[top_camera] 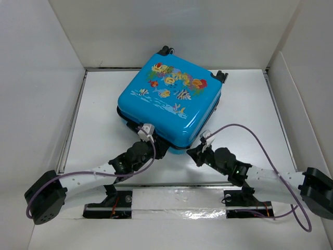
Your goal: Pack the luggage
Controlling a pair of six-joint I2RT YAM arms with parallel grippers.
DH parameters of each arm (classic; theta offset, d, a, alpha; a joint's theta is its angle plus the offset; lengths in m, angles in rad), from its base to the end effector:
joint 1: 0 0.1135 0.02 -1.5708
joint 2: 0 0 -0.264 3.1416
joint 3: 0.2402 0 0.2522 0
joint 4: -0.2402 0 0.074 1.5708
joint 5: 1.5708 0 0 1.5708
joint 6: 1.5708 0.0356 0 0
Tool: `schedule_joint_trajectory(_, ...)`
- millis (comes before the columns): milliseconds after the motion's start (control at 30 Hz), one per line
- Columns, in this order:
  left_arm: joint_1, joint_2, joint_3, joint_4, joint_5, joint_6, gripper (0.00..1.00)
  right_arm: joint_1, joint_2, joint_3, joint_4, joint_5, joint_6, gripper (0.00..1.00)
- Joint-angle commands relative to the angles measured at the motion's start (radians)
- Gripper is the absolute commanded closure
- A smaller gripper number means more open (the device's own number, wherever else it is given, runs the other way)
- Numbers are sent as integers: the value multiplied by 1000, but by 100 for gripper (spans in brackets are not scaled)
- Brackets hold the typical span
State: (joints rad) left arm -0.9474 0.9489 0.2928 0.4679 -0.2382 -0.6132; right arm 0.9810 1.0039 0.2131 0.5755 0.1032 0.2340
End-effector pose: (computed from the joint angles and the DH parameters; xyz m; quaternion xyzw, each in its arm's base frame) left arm 0.1257 -0.1604 0.2059 0.0525 0.7669 -0.3803 0.5143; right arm 0.1143 0.1642 0.1809 -0.2537 0.7361 0.3245 0.5371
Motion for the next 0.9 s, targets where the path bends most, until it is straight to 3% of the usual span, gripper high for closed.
schedule_joint_trajectory(0,4,106,104,248,-50,10,81,140,-100,43,-237,39,131,100)
schedule_joint_trajectory(133,-53,230,205,308,-76,15,81,249,-97,93,-371,58,215,100)
schedule_joint_trajectory(267,-151,367,296,298,-136,15,81,272,-12,161,-290,102,251,100)
schedule_joint_trajectory(367,-163,319,287,233,-197,-5,74,272,84,192,-198,232,272,100)
schedule_joint_trajectory(400,-163,279,275,206,-231,-13,64,272,94,196,-172,277,280,100)
schedule_joint_trajectory(500,-105,67,235,25,-288,-23,44,272,73,166,-167,274,280,100)
schedule_joint_trajectory(567,-41,-106,226,-119,-308,-28,40,249,33,148,-184,265,268,100)
schedule_joint_trajectory(700,105,-306,229,-227,-390,-63,43,211,-43,120,-259,216,261,100)
schedule_joint_trajectory(767,241,-335,209,-209,-395,-103,46,193,-71,111,-269,190,240,100)
schedule_joint_trajectory(867,431,-259,175,-100,-264,-140,47,147,-105,129,-319,150,205,100)
